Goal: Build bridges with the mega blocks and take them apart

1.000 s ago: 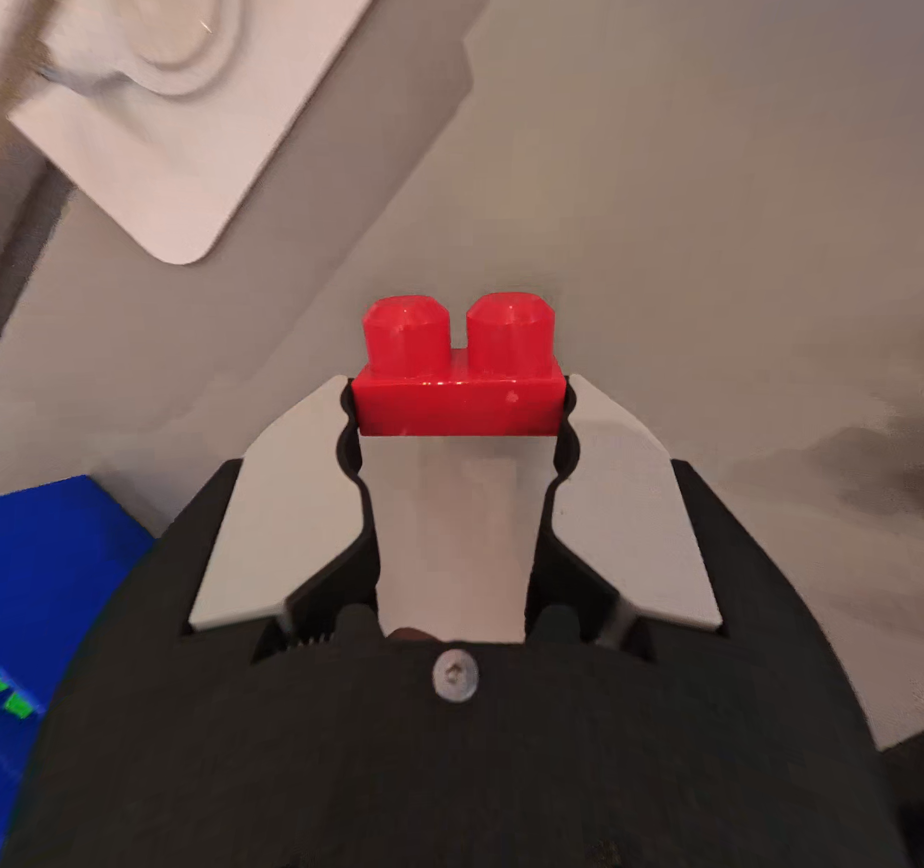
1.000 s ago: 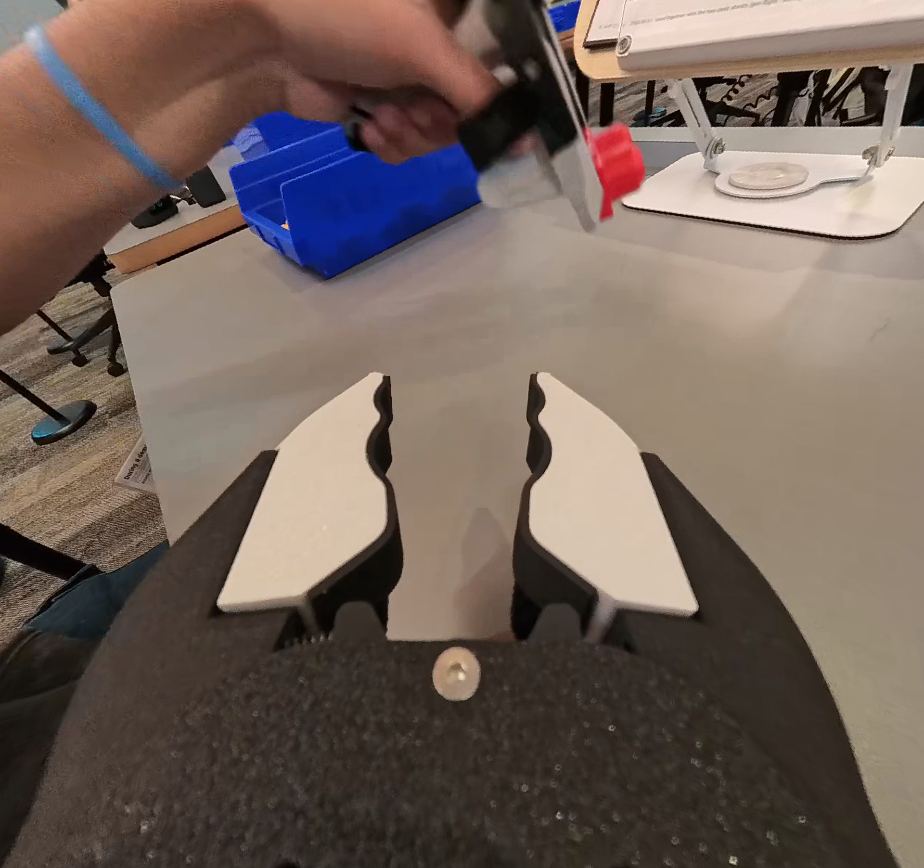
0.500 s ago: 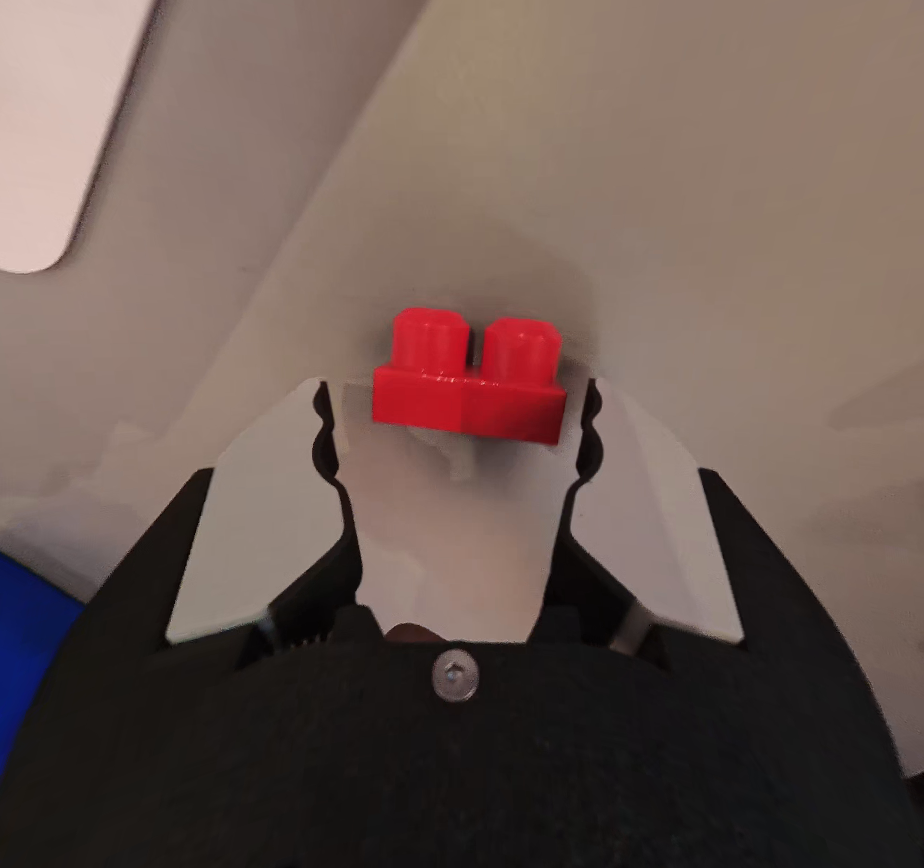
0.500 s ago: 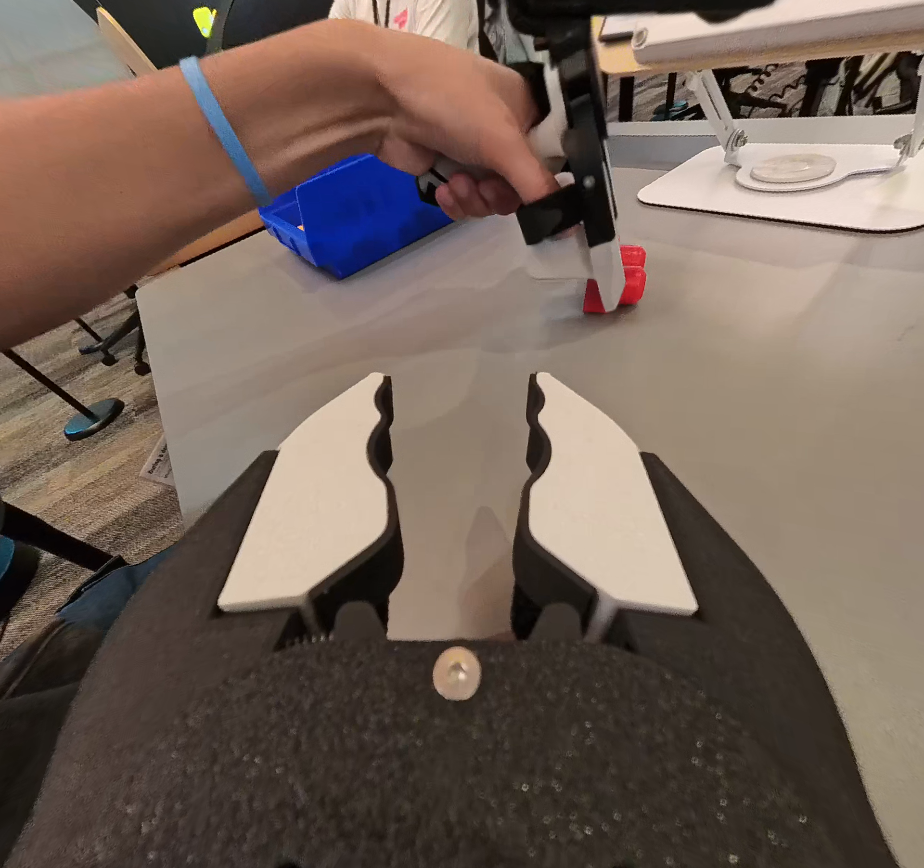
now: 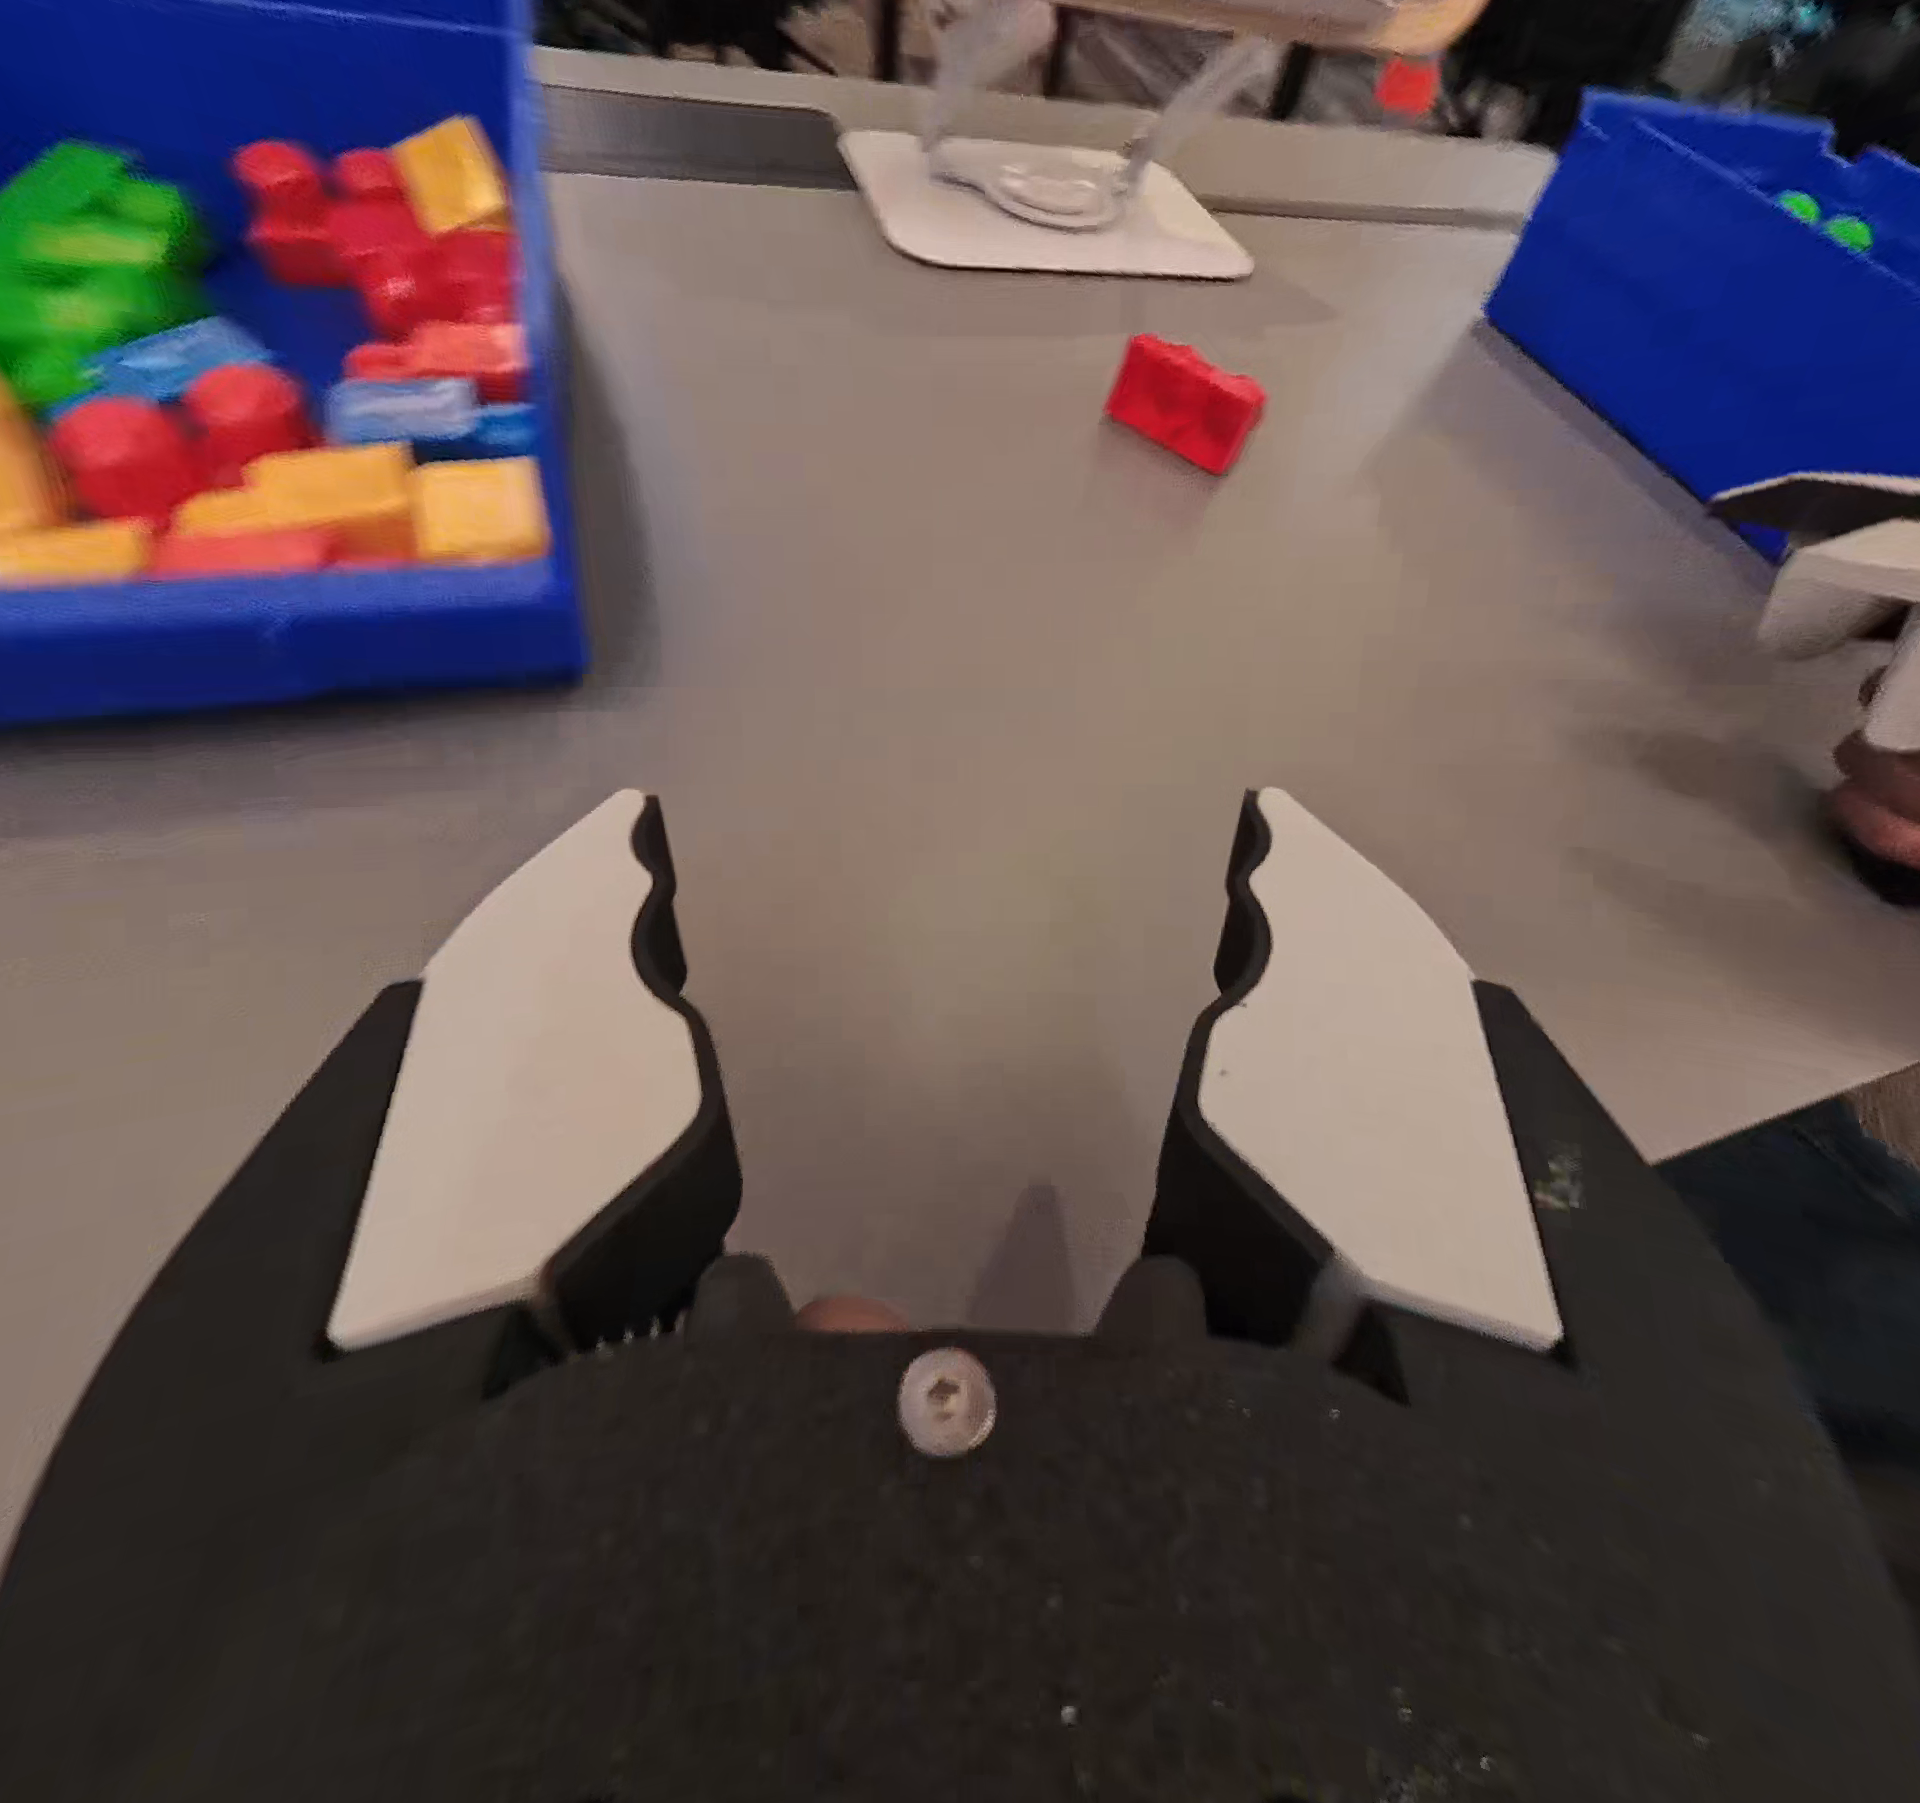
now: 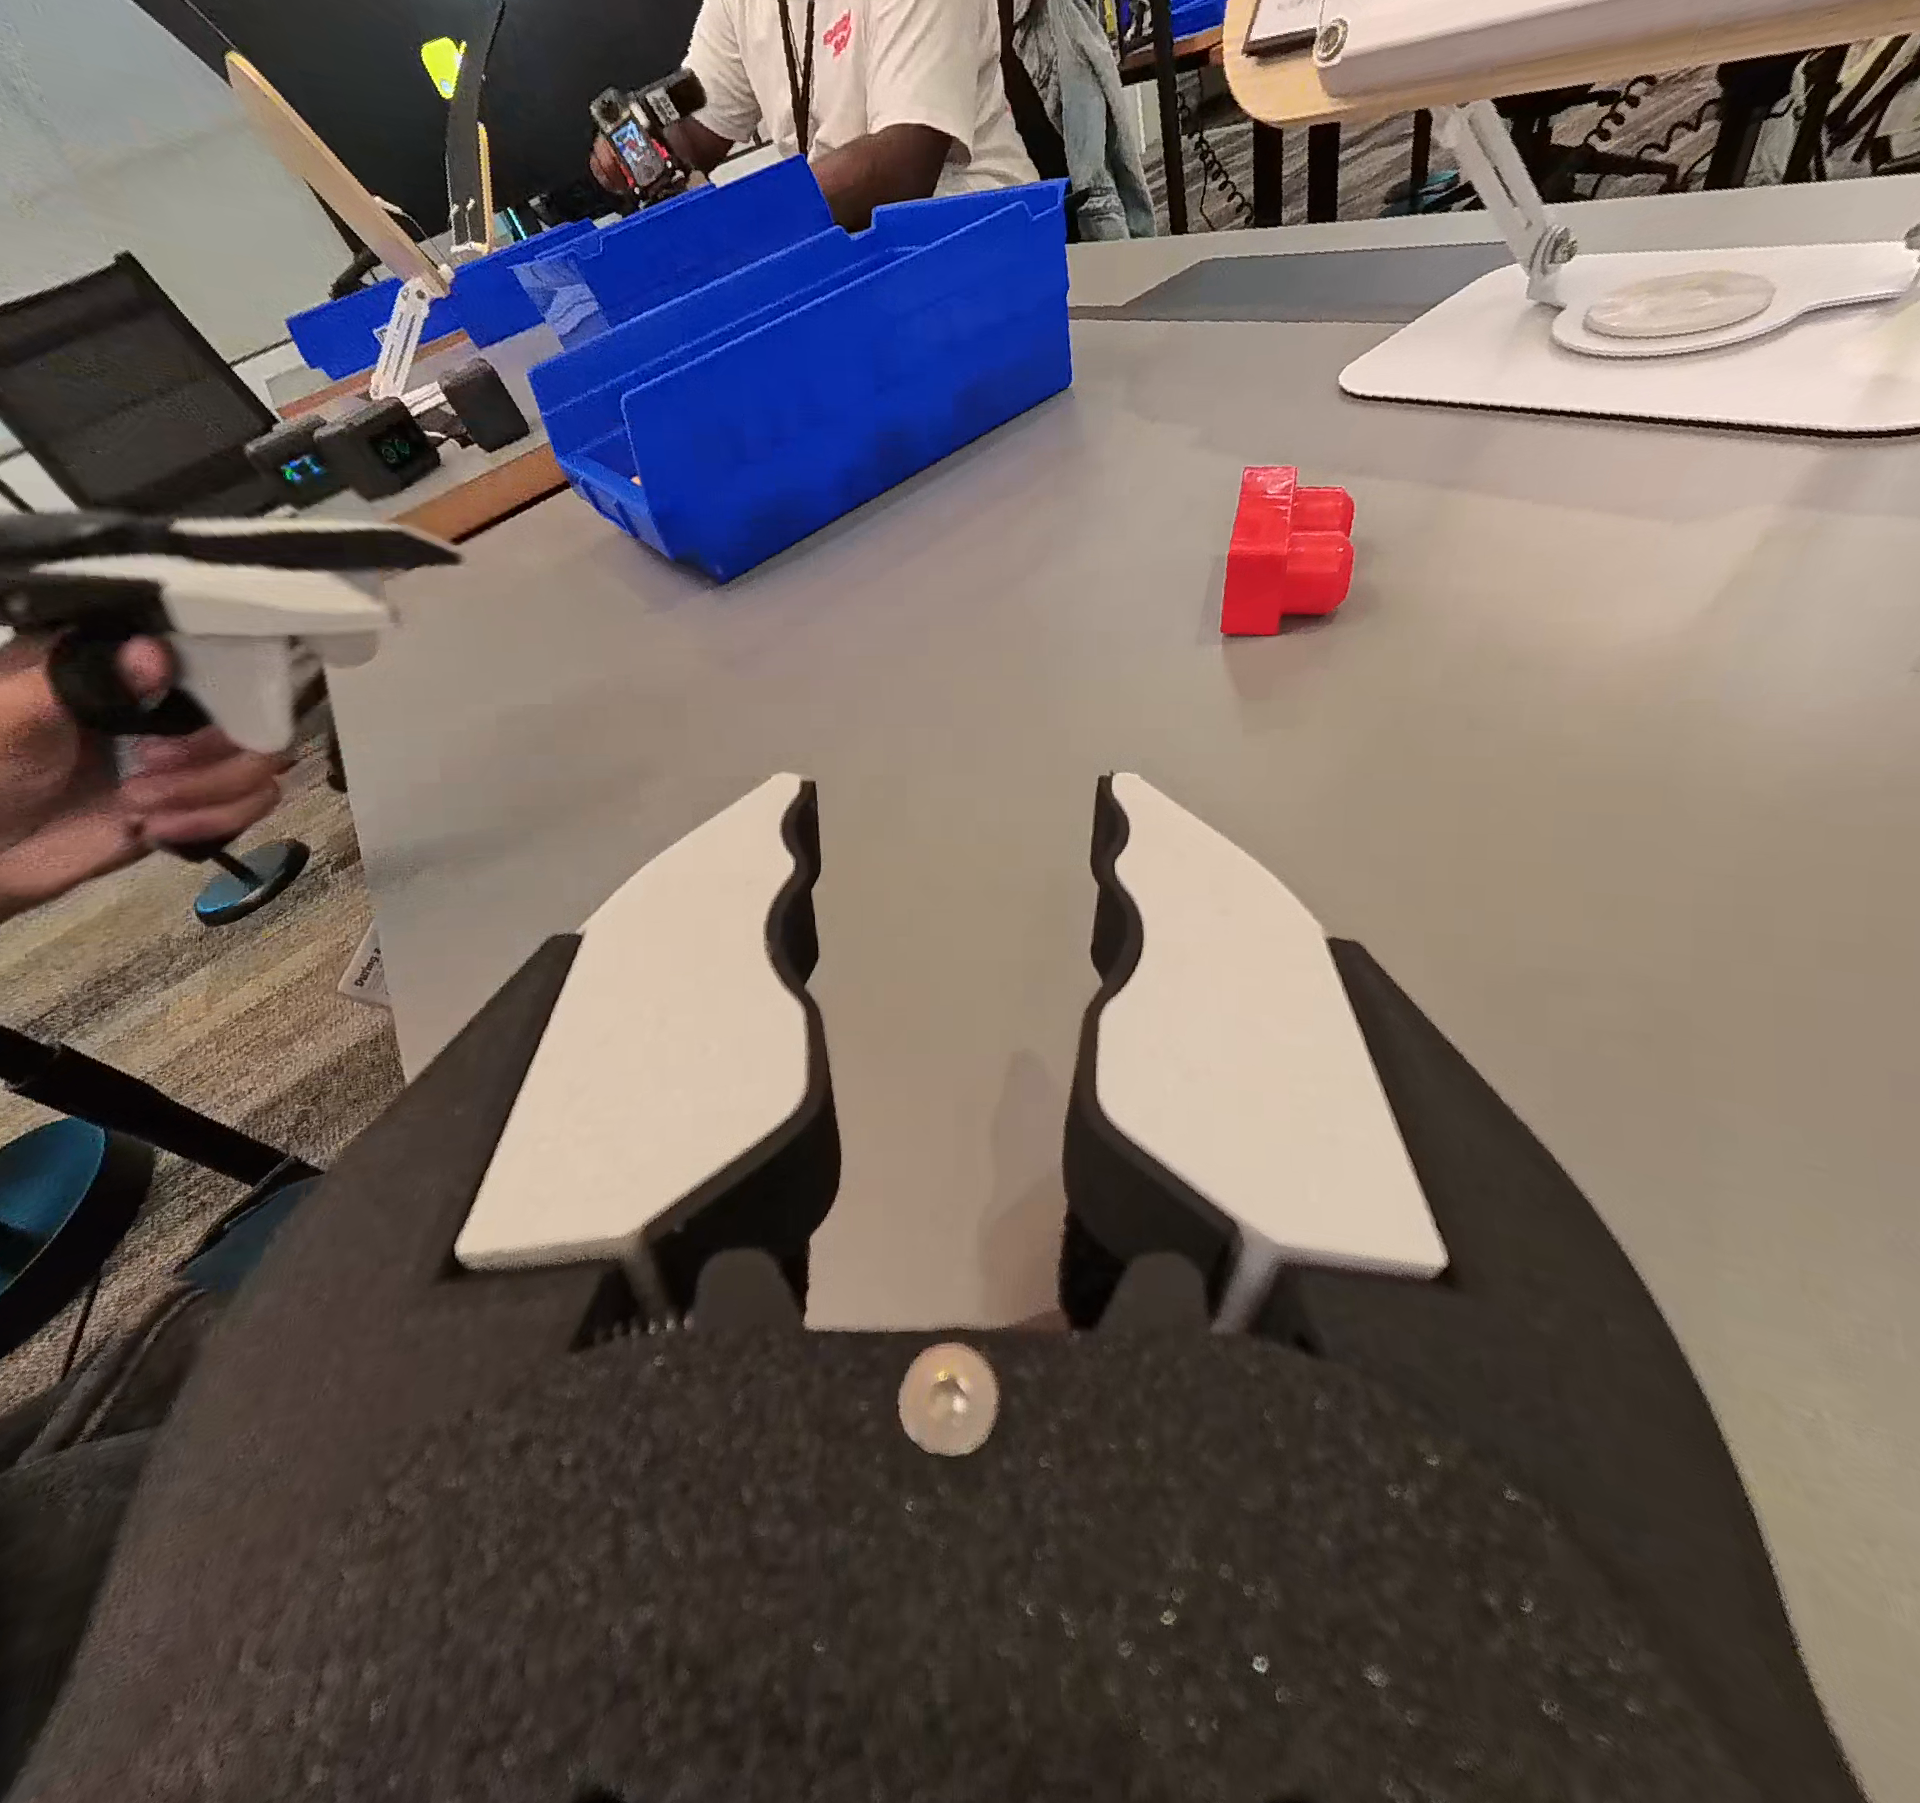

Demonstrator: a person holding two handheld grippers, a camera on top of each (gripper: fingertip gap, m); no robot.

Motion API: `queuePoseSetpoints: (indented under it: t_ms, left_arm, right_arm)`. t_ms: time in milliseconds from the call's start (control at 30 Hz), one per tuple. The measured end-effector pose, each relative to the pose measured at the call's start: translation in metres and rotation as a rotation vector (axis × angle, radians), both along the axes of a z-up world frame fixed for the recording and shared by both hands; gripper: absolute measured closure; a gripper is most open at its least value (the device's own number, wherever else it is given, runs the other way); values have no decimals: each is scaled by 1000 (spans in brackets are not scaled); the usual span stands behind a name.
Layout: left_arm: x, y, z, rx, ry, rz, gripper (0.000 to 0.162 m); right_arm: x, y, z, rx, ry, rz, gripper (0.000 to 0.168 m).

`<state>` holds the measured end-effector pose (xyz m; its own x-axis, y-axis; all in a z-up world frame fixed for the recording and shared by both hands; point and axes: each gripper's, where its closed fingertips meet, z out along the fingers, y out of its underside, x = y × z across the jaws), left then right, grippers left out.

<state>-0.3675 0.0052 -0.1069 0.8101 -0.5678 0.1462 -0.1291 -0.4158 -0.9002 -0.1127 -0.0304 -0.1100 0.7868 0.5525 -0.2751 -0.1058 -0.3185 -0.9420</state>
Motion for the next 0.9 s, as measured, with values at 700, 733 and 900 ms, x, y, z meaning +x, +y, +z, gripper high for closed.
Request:
queuePoseSetpoints:
  t_ms: [700, 733, 900]
  left_arm:
    - [-101, 208, 34, -323, 136, 433, 65]
    - [-102, 224, 29, -386, 147, 449, 65]
    - [-107, 253, -6, -714, 211, 507, 62]
  right_arm:
    - [1, 1, 0, -6, 11, 0, 120]
    - [1, 0, 0, -7, 17, 1, 120]
    - [1, -1, 2, 2, 32, 6, 121]
